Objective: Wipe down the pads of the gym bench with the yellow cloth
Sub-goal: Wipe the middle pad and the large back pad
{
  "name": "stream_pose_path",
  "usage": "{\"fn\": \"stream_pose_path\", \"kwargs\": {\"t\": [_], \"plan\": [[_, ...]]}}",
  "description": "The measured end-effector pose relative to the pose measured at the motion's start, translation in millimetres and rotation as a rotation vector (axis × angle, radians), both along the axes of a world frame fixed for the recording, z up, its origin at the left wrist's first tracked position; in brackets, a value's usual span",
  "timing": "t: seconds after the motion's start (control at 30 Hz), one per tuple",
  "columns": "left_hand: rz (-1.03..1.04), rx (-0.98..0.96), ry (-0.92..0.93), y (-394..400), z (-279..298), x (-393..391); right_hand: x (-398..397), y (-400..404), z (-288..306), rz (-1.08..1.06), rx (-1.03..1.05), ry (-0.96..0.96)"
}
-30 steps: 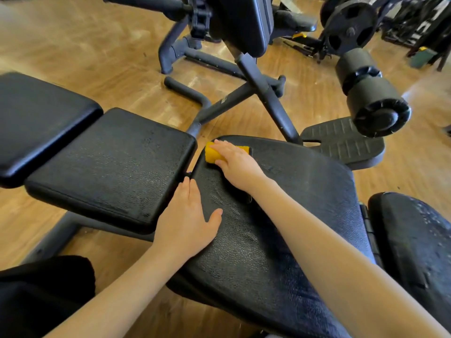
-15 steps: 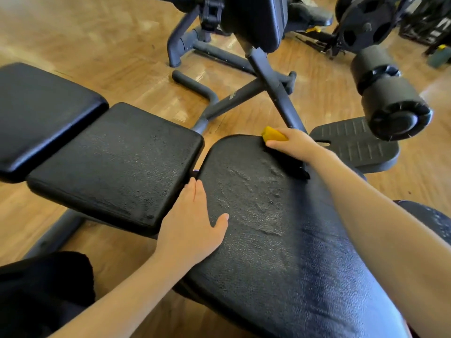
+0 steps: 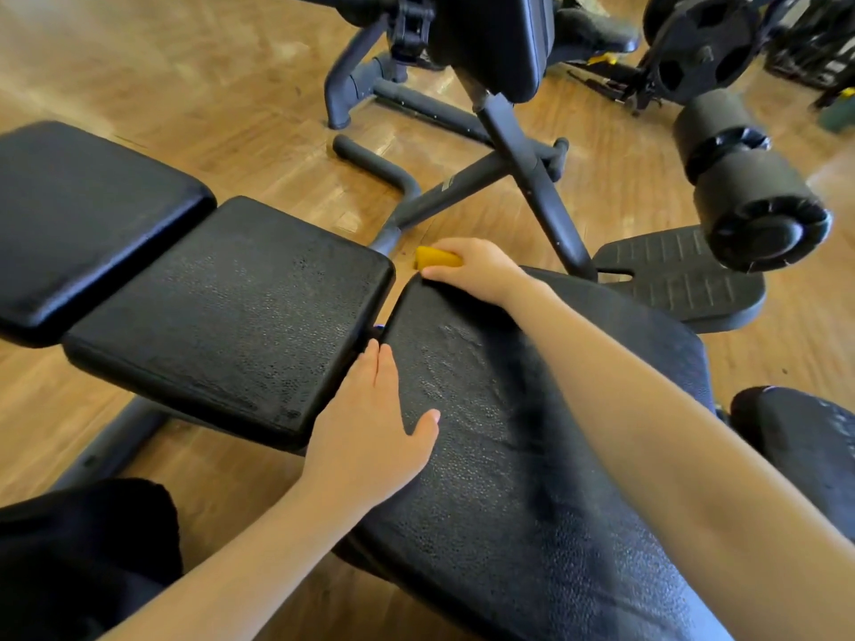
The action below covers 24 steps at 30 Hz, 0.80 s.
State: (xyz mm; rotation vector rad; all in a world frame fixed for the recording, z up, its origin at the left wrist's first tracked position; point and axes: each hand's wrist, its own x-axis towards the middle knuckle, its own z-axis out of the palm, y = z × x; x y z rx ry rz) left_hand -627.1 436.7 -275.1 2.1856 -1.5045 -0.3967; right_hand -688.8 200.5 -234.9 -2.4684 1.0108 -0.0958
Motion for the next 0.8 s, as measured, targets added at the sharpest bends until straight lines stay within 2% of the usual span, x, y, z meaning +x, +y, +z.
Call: {"fn": "stream_pose_path", "kwargs": {"t": [0.17, 0.27, 0.4, 0.57, 0.7, 0.8], "plan": [[0.001, -0.005, 0.009, 0.3, 0.8, -0.5, -76.1, -34.2, 7.7, -0.243, -0.020, 0.058], [0.011, -0.011, 0.008, 0.5, 1.8, -2.2, -112.4, -46.5, 12.0, -0.346, 0.041, 0.105], [0.032, -0.012, -0.027, -0.6, 2.4, -4.3, -83.9, -40.1, 10.4, -0.325, 0.005, 0.114], [0.017, 0.007, -0.018, 0.3, 3.4, -3.0, -16.9, -16.2, 0.8, -0.163, -0.141, 0.120], [0.013, -0.002, 0.029, 0.5, 3.3, -0.2, -40.3, -20.7, 1.4, -0.102, -0.073, 0.055], [0.010, 0.009, 0.002, 0.1, 3.6, -1.4, -85.5, -35.3, 2.1, -0.207, -0.094, 0.052]]}}
